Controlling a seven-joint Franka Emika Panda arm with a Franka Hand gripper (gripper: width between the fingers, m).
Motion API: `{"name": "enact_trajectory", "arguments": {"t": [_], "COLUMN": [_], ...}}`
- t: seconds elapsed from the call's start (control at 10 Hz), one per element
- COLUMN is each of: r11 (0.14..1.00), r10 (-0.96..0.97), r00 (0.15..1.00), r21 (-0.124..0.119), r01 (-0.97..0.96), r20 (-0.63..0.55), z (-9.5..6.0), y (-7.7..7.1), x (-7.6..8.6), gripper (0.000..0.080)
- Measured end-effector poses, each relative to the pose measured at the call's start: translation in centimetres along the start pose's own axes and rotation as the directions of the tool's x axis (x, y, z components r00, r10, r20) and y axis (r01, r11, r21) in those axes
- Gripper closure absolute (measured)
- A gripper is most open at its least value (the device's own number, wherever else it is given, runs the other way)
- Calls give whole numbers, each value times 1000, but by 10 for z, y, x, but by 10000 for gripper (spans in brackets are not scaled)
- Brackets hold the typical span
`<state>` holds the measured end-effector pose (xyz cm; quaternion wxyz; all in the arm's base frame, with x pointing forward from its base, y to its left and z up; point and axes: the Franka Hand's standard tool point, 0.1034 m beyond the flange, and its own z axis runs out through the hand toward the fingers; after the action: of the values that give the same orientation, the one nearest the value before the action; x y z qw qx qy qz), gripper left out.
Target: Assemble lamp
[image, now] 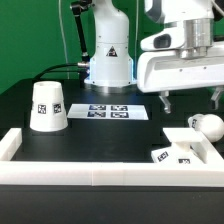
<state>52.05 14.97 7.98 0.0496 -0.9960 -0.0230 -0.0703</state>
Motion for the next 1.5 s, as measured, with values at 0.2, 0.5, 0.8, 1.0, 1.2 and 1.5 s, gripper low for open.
{"name": "enact_trajectory", "arguments": {"t": [0.2,0.5,0.8,1.0,1.2,1.5], "r11": [1000,999,991,988,989,988], "r10": [-11,-35,-130,-150,-150,-153], "r00": [1000,999,991,989,989,971], "r21": [-2,6,16,18,19,27], "r01": [11,35,130,150,150,151], "r20": [1,-7,-7,-6,11,183], "z": [1,0,5,8,8,10], "y": [3,-8,-20,-22,-22,-33], "x": [0,-2,-11,-14,-15,-30], "gripper": [100,100,100,100,100,100]}}
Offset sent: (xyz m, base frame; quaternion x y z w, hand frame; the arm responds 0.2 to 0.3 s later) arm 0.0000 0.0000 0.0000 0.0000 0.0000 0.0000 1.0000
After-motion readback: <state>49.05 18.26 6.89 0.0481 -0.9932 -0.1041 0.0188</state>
